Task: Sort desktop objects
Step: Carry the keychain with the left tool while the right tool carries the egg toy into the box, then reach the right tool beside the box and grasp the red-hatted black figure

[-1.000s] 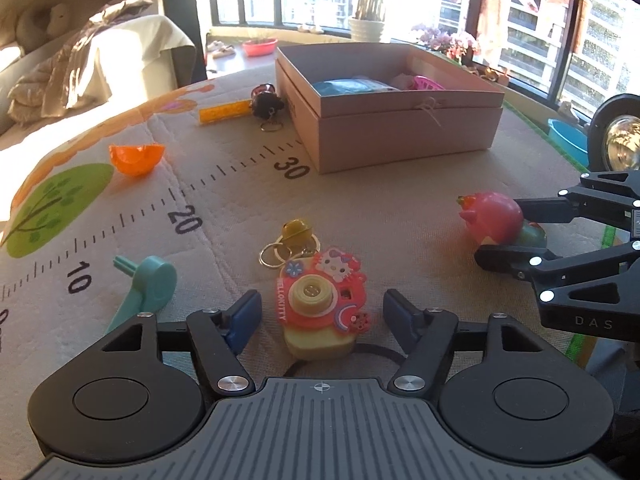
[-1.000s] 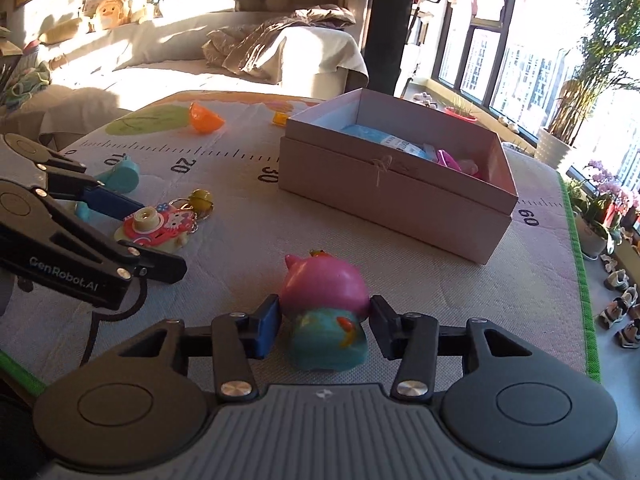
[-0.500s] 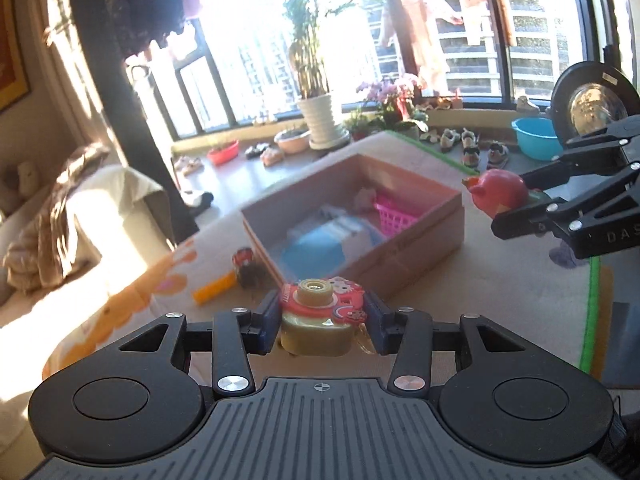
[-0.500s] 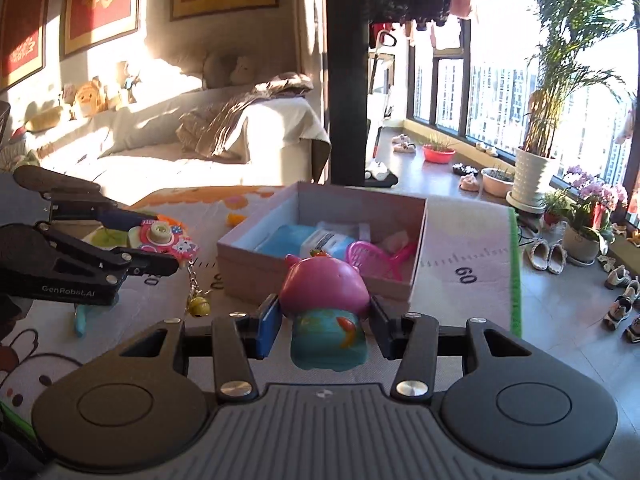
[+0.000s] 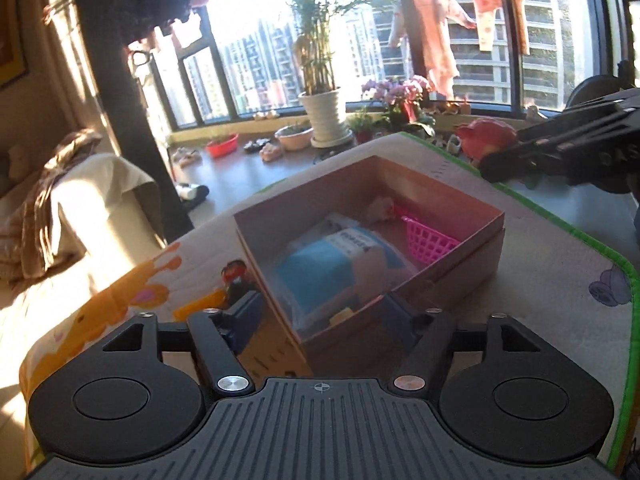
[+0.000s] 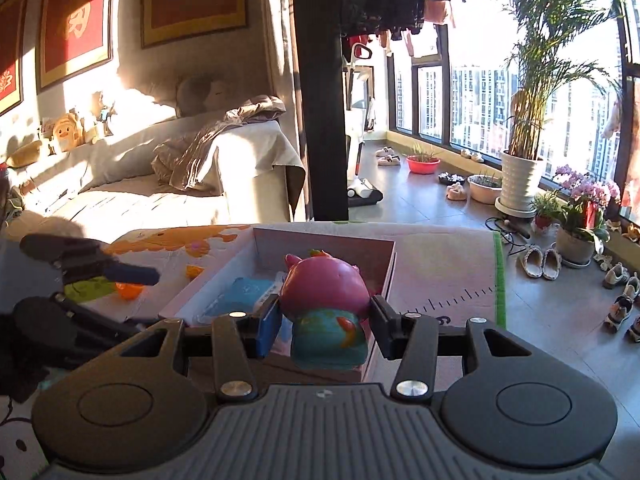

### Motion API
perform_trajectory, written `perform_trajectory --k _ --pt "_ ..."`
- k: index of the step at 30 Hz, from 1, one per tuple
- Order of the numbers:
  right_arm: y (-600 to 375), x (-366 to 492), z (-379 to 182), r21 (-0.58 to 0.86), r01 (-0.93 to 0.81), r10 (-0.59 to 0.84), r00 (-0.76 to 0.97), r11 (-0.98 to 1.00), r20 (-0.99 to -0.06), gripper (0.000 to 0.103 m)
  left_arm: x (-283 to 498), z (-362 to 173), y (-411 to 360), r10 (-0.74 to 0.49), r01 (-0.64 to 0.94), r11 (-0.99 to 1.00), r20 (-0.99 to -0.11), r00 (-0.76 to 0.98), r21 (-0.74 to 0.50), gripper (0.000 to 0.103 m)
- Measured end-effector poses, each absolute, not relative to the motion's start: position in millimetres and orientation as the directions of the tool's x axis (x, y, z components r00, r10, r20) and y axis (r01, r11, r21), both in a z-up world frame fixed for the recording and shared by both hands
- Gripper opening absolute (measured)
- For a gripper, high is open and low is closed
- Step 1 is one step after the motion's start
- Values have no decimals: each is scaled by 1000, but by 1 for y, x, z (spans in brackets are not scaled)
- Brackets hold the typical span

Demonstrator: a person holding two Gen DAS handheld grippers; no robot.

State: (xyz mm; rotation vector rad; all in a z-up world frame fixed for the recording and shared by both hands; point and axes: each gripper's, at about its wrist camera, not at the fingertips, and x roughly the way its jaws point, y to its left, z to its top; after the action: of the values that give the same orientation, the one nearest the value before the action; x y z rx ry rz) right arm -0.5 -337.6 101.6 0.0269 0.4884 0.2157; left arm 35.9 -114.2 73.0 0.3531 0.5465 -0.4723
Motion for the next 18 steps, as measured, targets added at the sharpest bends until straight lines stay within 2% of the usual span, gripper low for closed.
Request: perform_trajectory --k 1,7,10,13,18 --pt "-338 12 102 95 -201 222 852 975 -474 48 29 72 -107 -327 505 845 -576 749 177 85" --pt "-326 96 93 102 -156 186 816 983 -547 49 -14 56 -70 -282 470 872 -642 713 139 95" --pt "-317 122 84 91 -122 152 787 988 -597 50 -23 49 -43 -186 371 914 -643 743 164 97" --pt "-300 117 86 53 -135 139 790 989 -597 50 -23 44 -8 -85 233 962 -651 754 143 96" --pt "-257 116 106 48 -223 207 773 974 -600 51 -29 40 33 -38 114 991 -664 747 70 93"
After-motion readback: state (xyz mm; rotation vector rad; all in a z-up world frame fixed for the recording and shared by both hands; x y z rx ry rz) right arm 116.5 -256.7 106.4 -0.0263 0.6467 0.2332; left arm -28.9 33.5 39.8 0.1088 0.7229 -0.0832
